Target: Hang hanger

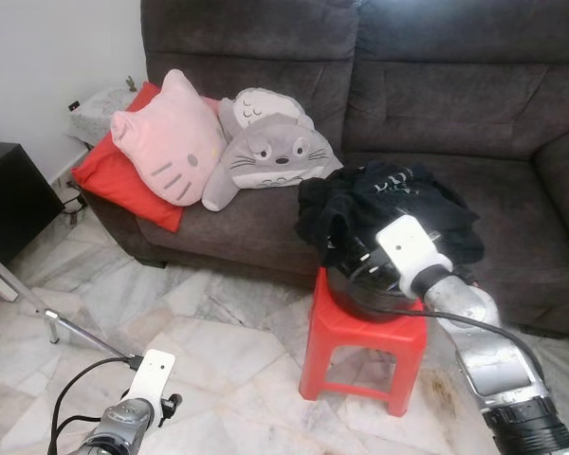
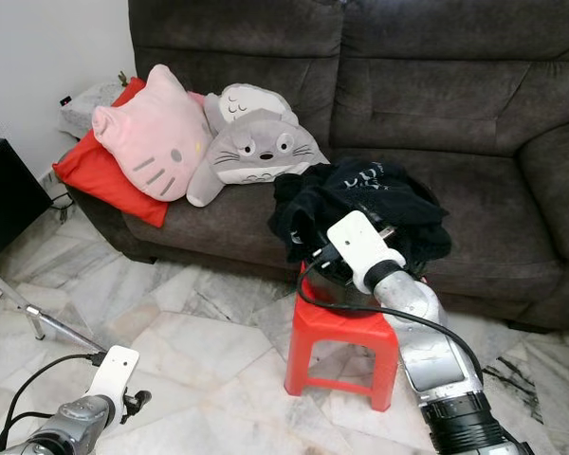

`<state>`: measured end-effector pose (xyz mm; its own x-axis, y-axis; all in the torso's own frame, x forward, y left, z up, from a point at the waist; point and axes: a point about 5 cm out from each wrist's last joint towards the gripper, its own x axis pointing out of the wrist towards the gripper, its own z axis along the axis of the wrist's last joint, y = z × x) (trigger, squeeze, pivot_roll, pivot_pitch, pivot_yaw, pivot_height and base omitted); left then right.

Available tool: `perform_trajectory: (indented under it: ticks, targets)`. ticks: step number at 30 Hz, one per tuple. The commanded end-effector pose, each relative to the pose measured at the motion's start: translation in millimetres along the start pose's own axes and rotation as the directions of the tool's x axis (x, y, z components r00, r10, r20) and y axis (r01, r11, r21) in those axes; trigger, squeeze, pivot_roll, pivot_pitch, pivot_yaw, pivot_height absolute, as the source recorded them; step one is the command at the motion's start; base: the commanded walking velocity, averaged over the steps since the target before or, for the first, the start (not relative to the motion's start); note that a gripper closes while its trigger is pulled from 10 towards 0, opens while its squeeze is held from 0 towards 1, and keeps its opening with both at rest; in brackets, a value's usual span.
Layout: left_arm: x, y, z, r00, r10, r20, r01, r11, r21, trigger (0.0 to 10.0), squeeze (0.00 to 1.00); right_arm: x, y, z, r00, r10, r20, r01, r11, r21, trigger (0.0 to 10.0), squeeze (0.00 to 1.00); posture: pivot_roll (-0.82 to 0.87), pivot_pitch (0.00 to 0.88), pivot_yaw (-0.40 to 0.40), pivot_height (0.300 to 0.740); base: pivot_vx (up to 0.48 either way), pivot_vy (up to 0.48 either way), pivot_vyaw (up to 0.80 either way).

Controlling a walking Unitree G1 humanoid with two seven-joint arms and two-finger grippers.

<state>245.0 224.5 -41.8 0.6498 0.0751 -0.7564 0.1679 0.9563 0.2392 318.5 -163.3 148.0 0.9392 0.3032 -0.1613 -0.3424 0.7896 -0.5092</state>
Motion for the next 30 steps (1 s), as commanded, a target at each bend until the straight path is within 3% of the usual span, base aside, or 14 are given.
perform_trajectory:
  ticks: [1,4,13,22,30]
  targets:
    - [-0.1,3.3,2,1.0,0.009,0.001,-0.009,1.0,0.002,10.0,0.0,5.7,0.5,10,0.999,0.028,0.043,-0.029,0.999,0.019,10.0,0.0,-0.2,0.024,0.103,0.74,0.0,0.0,0.0]
    - [0.0,3.1,2,1.0,0.008,0.0,-0.008,1.0,0.003,10.0,0.0,8.8,3.4,19,0.995,0.065,0.08,-0.066,0.998,0.015,10.0,0.0,-0.21,0.024,0.103,0.74,0.0,0.0,0.0]
    - [0.0,2.7,2,1.0,0.007,0.0,-0.007,1.0,0.002,10.0,0.0,12.5,15.4,15,0.993,0.103,0.064,-0.103,0.995,-0.011,10.0,0.0,-0.2,0.022,0.104,0.74,0.0,0.0,0.0]
    - [0.0,2.6,2,1.0,0.005,0.0,-0.005,1.0,0.003,10.0,0.0,15.9,-1.1,2,1.0,-0.016,-0.016,0.014,0.992,-0.125,10.0,0.0,-0.2,0.019,0.105,0.74,0.0,0.0,0.0]
    - [0.0,2.6,2,1.0,0.006,0.001,-0.006,1.0,0.006,10.0,0.0,17.9,-3.5,-3,0.997,-0.077,-0.027,0.07,0.975,-0.209,10.0,0.0,-0.2,0.016,0.107,0.74,0.0,0.0,0.0]
